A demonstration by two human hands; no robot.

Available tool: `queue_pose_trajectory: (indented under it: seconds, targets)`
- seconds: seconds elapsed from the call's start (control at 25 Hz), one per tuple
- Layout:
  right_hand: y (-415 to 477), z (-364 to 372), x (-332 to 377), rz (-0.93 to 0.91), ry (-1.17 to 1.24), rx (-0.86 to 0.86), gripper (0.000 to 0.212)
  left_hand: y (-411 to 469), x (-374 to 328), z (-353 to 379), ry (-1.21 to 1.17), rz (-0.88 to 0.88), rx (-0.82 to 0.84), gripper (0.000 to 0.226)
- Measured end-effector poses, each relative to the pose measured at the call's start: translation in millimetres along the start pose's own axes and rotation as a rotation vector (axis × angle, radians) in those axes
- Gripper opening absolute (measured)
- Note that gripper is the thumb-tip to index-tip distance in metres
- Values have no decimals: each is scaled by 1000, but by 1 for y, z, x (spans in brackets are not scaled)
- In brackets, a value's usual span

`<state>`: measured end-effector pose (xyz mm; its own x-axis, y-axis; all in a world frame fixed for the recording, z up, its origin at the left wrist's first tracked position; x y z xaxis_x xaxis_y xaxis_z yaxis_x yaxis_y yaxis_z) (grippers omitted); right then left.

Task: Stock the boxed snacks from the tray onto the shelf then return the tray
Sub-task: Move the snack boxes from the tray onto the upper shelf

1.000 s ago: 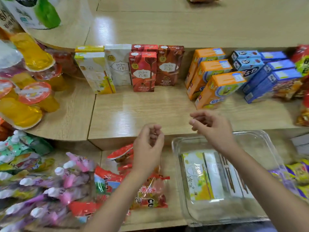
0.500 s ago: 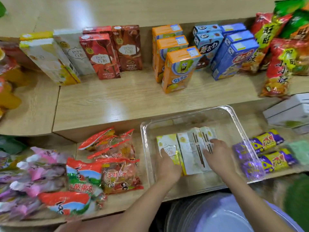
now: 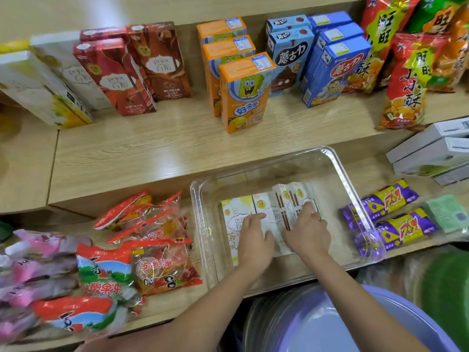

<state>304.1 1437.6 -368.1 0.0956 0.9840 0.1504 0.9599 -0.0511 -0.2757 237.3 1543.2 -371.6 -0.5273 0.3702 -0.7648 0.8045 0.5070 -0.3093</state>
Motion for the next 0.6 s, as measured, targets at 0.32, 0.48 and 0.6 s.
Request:
queue_pose_trajectory:
  seconds: [0.32, 0.48, 0.6]
  targets:
    - [-12, -6, -7, -151, 167, -39, 63, 43, -19, 32, -458, -395, 241, 26]
    - [4, -18, -20, 66, 568, 82, 30, 52, -13, 37, -331, -298, 268, 35]
    - [14, -21, -26, 219, 689, 118, 19, 54, -7, 35, -315, -336, 308, 41]
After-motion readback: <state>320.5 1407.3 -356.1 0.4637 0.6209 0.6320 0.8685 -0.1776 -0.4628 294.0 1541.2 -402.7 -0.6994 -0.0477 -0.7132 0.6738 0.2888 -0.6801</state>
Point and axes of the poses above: each hand's wrist, its own y-axis towards the middle knuckle, its own z-axis out of the palm, x = y × z, the point moved 2 cm from there along y, towards the middle knuckle, and after that the axes turned 9 degrees about -x, right-handed, at the moved point
